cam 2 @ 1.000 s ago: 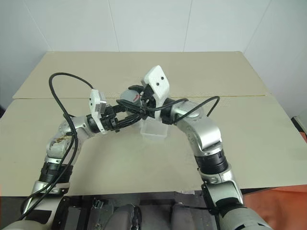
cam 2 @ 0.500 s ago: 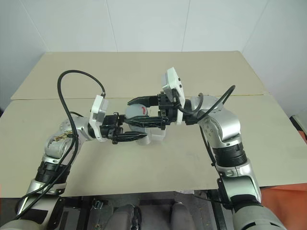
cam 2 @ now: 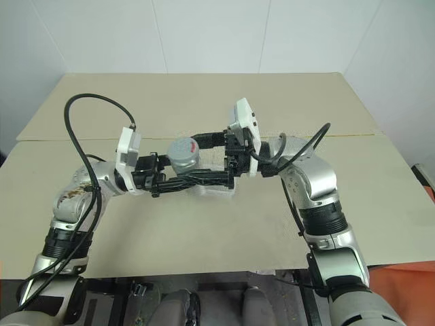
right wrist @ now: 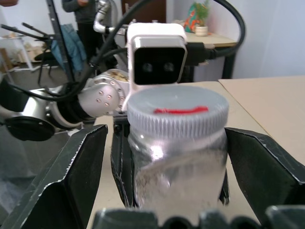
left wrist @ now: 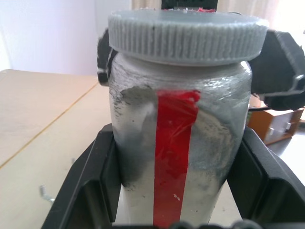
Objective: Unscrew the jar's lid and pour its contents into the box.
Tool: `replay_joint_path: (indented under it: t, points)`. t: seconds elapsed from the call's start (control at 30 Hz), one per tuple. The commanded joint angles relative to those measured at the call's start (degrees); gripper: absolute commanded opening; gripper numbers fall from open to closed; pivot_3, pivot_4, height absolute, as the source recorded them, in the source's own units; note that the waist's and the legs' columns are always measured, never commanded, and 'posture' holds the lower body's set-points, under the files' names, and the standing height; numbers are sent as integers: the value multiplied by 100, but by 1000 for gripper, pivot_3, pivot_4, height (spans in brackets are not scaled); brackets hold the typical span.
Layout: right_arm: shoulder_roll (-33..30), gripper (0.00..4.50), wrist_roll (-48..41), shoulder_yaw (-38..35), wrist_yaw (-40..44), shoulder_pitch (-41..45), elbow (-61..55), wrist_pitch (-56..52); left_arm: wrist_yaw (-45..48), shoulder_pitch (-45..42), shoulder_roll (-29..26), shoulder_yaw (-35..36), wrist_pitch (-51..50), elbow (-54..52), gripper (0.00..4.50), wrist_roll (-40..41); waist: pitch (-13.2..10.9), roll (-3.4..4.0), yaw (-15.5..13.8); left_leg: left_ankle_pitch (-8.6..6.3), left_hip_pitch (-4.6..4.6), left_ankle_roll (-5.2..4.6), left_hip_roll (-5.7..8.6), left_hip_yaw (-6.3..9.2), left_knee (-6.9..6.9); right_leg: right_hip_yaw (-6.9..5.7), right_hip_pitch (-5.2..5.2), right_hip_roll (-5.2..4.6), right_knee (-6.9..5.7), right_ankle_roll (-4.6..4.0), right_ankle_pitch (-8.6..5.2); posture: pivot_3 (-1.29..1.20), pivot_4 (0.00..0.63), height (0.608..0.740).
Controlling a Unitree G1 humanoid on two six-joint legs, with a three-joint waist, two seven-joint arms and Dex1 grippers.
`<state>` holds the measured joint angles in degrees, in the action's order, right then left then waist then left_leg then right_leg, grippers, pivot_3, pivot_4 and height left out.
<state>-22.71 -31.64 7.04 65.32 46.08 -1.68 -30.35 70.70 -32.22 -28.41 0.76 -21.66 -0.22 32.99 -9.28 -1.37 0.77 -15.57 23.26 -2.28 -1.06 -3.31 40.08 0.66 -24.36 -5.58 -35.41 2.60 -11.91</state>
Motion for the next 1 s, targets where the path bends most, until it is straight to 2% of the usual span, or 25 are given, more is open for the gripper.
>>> replay_joint_path:
  t: [0.03, 0.2, 0.4, 0.63, 1.0]
  points:
    - [-67, 4469, 100, -284, -440, -81, -336, 109, -128, -24, -68, 168, 152, 28, 2662, -34, 0, 0, -7, 0, 0, 0, 0, 0, 0, 0, 0, 0, 0, 0, 0, 0, 150, 740]
    - [-21, 4469, 232, -463, -1246, -351, -712, 8, -590, 58, -2, 302, 344, 234, 2662, -243, 0, 0, -7, 0, 0, 0, 0, 0, 0, 0, 0, 0, 0, 0, 0, 0, 150, 740]
    - [125, 4469, 446, -514, -2338, -576, -1302, -205, -1630, -72, 307, 304, 627, 522, 2662, -744, 0, 0, -9, 0, 0, 1, 0, 0, 0, 0, -1, -1, -1, 0, 0, 0, 150, 740]
    - [642, 4469, 957, -177, -3682, -283, -1611, -708, -2426, -364, 646, 198, 632, 804, 2662, -1169, 0, 0, -7, 2, 1, 3, 2, 0, -1, 0, -2, -2, -4, 0, 0, 0, 150, 740]
    - [1094, 4469, 1457, 282, -4266, -62, -1464, -902, -2531, -525, 831, 151, 557, 883, 2662, -1196, 0, 0, 4, 3, 2, 4, 2, -1, -1, 0, -3, -1, -3, 0, 0, 0, 150, 740]
